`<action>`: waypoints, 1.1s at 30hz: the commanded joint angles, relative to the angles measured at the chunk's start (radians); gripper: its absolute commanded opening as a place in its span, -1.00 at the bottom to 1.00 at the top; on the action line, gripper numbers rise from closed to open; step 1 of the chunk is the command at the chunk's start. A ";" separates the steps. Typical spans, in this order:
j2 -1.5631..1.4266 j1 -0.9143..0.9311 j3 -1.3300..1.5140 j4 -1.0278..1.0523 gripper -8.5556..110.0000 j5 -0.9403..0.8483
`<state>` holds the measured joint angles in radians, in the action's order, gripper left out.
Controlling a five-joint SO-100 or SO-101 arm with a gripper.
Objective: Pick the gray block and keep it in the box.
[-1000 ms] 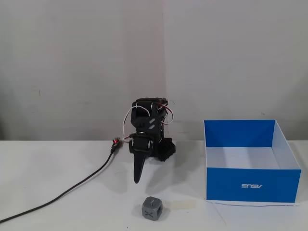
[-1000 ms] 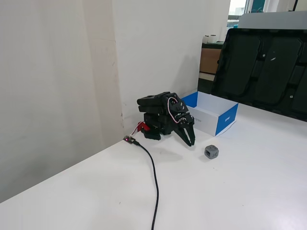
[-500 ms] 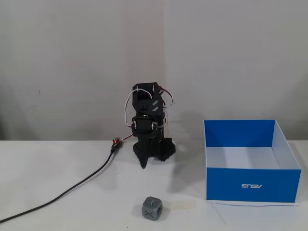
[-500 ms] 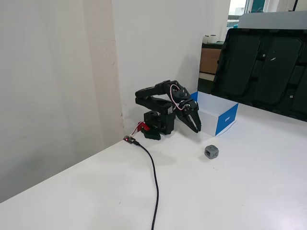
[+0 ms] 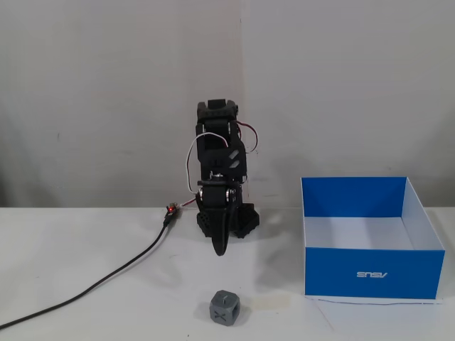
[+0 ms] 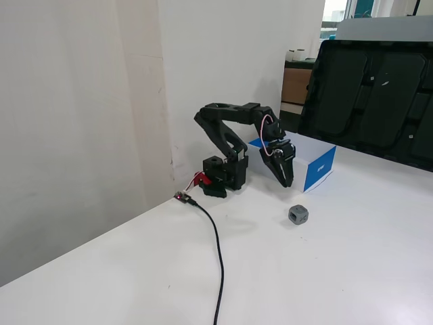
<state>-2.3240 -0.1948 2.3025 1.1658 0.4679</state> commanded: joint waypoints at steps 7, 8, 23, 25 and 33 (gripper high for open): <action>0.278 0.005 -0.233 -0.063 -0.85 0.101; 0.295 0.005 -0.241 -0.067 -0.84 0.103; 0.502 -0.029 -0.236 -0.126 -0.32 0.193; 0.522 -0.032 -0.236 -0.130 -0.33 0.196; 0.626 -0.026 -0.250 -0.175 -0.43 0.206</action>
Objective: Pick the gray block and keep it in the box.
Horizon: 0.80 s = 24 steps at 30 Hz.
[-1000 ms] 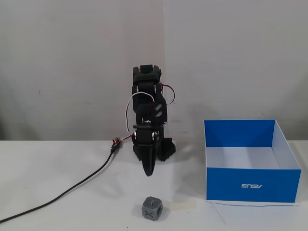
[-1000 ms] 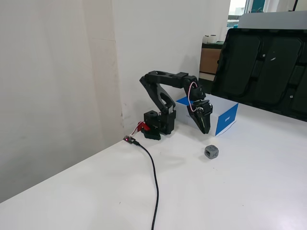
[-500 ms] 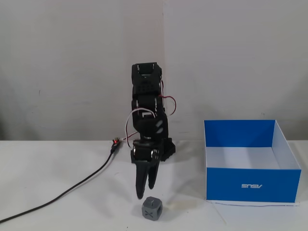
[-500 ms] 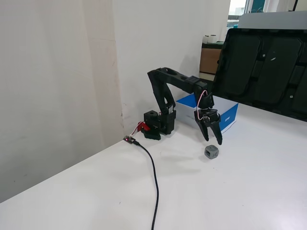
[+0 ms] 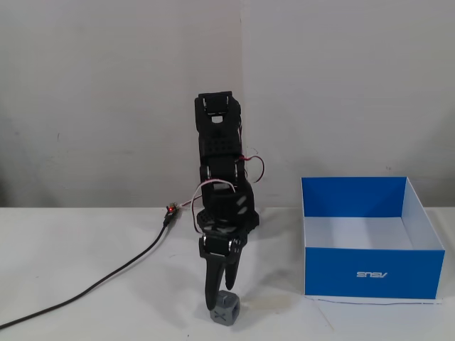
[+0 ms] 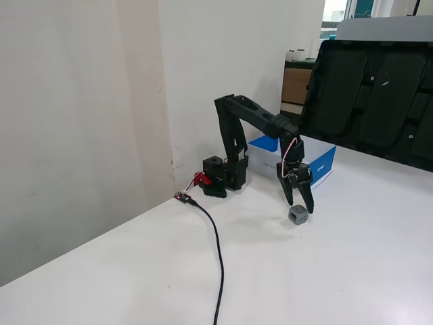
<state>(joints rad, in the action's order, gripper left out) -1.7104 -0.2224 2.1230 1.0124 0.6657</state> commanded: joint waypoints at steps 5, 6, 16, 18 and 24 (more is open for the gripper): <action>0.077 0.008 -0.097 -0.032 -0.45 0.015; 0.087 0.008 -0.101 -0.034 -0.45 0.015; 0.189 0.011 -0.143 -0.054 -0.51 0.015; 0.206 0.011 -0.149 -0.054 -0.58 0.015; 0.233 0.012 -0.161 -0.064 -0.79 0.012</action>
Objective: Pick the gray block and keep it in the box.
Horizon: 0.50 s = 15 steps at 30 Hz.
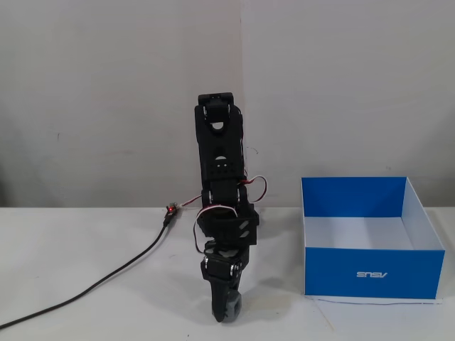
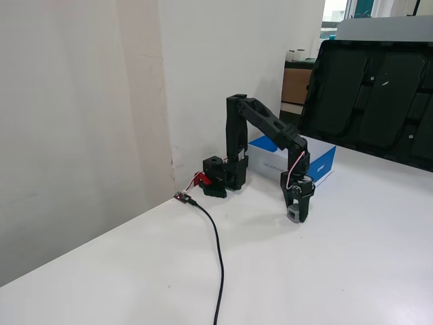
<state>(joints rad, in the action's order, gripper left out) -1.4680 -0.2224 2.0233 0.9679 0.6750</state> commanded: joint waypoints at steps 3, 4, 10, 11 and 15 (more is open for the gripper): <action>-0.046 0.012 -0.078 -0.009 -0.80 -0.008; -0.066 0.012 -0.091 0.005 -0.81 -0.011; -0.233 -0.038 -0.216 0.153 -0.80 -0.115; -0.267 -0.057 -0.236 0.175 -0.80 -0.132; -0.402 -0.166 -0.301 0.238 -0.81 -0.186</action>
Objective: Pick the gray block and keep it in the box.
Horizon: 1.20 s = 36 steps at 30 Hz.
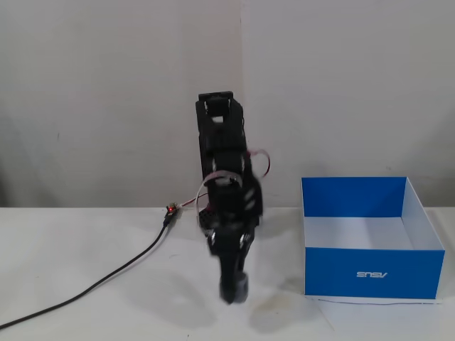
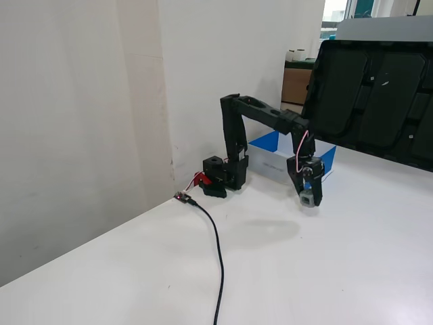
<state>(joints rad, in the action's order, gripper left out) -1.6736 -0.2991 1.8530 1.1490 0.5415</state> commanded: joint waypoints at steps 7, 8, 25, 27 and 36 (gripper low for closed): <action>-0.268 -0.413 -0.295 0.227 -0.81 -0.130; -0.272 -0.463 -0.301 0.235 -0.81 -0.130; -0.106 -1.035 -0.299 0.256 -0.39 -0.121; -0.075 -1.015 -0.281 0.249 -0.55 -0.130; -0.061 -0.753 -0.262 0.321 -0.85 -0.236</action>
<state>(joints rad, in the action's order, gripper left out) -1.6720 -1.1643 1.6398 1.4588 0.3605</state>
